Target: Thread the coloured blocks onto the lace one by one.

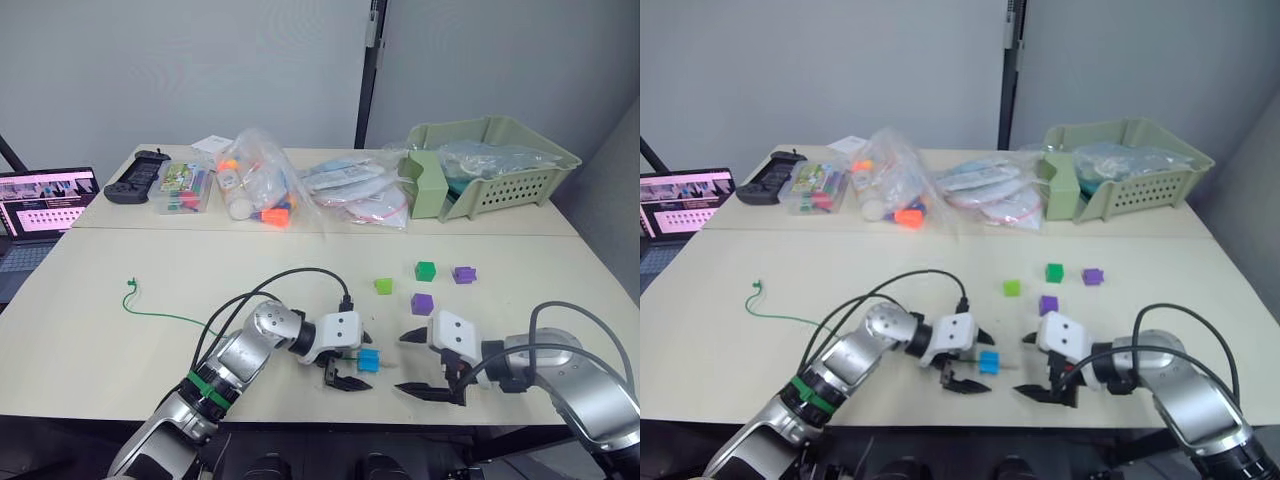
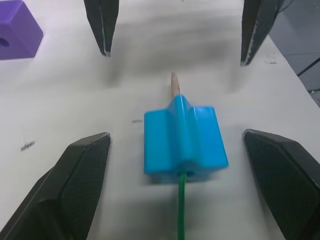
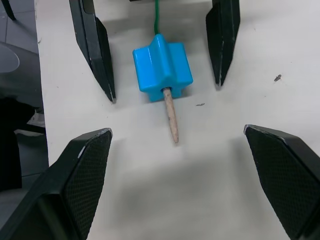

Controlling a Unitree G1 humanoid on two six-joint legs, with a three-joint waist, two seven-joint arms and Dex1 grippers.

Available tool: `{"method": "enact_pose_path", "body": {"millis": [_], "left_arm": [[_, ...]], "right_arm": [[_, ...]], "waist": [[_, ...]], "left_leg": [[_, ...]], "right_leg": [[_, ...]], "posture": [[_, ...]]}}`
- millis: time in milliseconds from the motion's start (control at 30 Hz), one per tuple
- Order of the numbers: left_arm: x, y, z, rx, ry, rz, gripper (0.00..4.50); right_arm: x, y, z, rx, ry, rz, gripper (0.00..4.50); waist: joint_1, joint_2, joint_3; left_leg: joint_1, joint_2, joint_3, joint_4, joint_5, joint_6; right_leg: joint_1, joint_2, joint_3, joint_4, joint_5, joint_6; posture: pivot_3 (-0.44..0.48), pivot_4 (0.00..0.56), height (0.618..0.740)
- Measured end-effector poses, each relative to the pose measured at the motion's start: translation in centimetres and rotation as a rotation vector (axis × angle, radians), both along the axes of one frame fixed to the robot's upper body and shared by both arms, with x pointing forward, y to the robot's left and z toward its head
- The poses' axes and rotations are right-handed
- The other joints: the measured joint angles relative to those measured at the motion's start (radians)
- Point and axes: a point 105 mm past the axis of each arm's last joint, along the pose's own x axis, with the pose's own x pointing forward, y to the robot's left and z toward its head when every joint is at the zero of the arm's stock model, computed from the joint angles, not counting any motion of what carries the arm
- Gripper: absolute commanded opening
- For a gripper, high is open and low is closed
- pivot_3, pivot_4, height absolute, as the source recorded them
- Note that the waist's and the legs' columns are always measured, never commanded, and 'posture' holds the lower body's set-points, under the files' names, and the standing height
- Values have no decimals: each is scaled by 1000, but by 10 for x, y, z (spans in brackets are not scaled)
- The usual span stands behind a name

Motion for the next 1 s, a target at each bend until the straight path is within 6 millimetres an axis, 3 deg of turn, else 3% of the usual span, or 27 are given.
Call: {"method": "enact_pose_path", "body": {"millis": [267, 467, 500, 867, 900, 1000], "left_arm": [[-1, -2, -2, -2, 7, -8, 1411], [-1, -1, -2, 0, 5, -10, 1397], [-1, -1, -2, 0, 5, -11, 1397], [-1, 0, -2, 5, 6, -13, 1397], [-1, 0, -2, 5, 6, -13, 1397], [0, 1, -2, 6, 4, -10, 1397]], "right_arm": [[2, -1, -5, -6, 2, -8, 4500], [6, 5, -12, -14, 2, 4, 4500], [6, 6, -14, -14, 5, 5, 3959], [8, 9, -21, -23, -19, 56, 271], [9, 9, -21, -23, -21, 56, 0], [9, 9, -22, -24, -25, 61, 0]], "waist": [[0, 0, 0], [0, 0, 0], [0, 0, 0], [0, 0, 0], [0, 0, 0], [0, 0, 0]], "left_leg": [[0, 0, 0, 0, 0, 0], [0, 0, 0, 0, 0, 0], [0, 0, 0, 0, 0, 0], [1, 0, 0, 0, 0, 0], [1, 0, 0, 0, 0, 0], [2, 0, 0, 0, 0, 0]], "right_leg": [[0, 0, 0, 0, 0, 0], [0, 0, 0, 0, 0, 0], [0, 0, 0, 0, 0, 0], [1, 0, 0, 0, 0, 0], [1, 0, 0, 0, 0, 0], [1, 0, 0, 0, 0, 0]], "posture": [[0, 150, 740], [0, 150, 740], [0, 150, 740], [0, 150, 740], [0, 150, 740], [0, 150, 740]]}}
